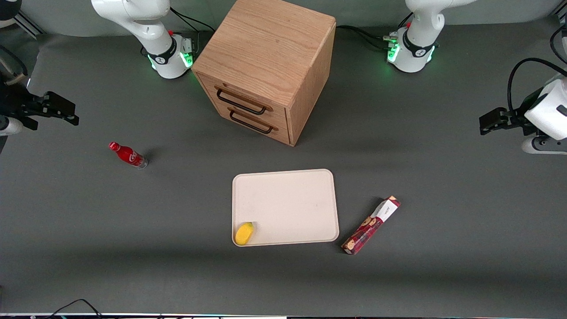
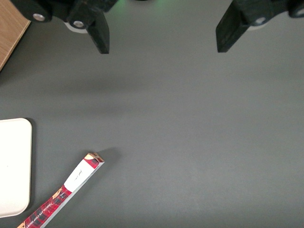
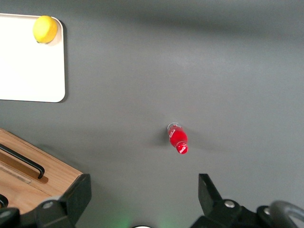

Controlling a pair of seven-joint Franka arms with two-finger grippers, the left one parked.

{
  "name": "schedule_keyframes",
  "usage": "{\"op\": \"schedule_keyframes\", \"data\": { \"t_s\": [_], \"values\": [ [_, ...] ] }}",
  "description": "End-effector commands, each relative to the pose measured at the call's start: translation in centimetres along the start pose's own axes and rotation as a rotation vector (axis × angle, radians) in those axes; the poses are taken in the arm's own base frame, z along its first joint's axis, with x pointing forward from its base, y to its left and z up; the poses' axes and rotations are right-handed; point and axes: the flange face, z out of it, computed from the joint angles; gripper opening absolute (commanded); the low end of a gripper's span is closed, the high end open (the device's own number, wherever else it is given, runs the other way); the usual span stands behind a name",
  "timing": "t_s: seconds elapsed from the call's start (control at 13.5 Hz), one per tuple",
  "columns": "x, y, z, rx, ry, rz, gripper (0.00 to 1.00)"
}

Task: Place coke bottle on tray
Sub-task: 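Move the right gripper down to the red Coca-Cola bottle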

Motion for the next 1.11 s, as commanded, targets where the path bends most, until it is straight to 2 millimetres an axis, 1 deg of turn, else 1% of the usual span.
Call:
{"op": "schedule_keyframes", "data": {
  "t_s": [0.0,0.22,0.3,0.37,0.44,0.52,0.59,0.67,0.89,1.04],
  "values": [
    [-0.2,-0.1,-1.0,0.029,-0.002,0.022,1.00],
    [-0.2,0.1,-0.7,0.029,-0.008,0.025,1.00],
    [-0.4,0.3,0.0,0.026,-0.036,0.016,1.00],
    [-0.6,0.7,1.4,0.019,-0.070,0.022,1.00],
    [-0.5,1.2,3.5,0.011,-0.105,0.027,1.00],
    [-0.4,1.6,6.2,-0.007,-0.131,0.028,1.00],
    [-0.9,2.3,9.0,-0.026,-0.142,0.036,1.00],
    [-2.0,3.3,11.8,-0.028,-0.133,0.037,1.00],
    [-6.4,5.9,20.7,-0.015,-0.047,0.006,1.00],
    [-7.8,6.9,25.7,-0.008,-0.021,0.023,1.00]
  ]
}}
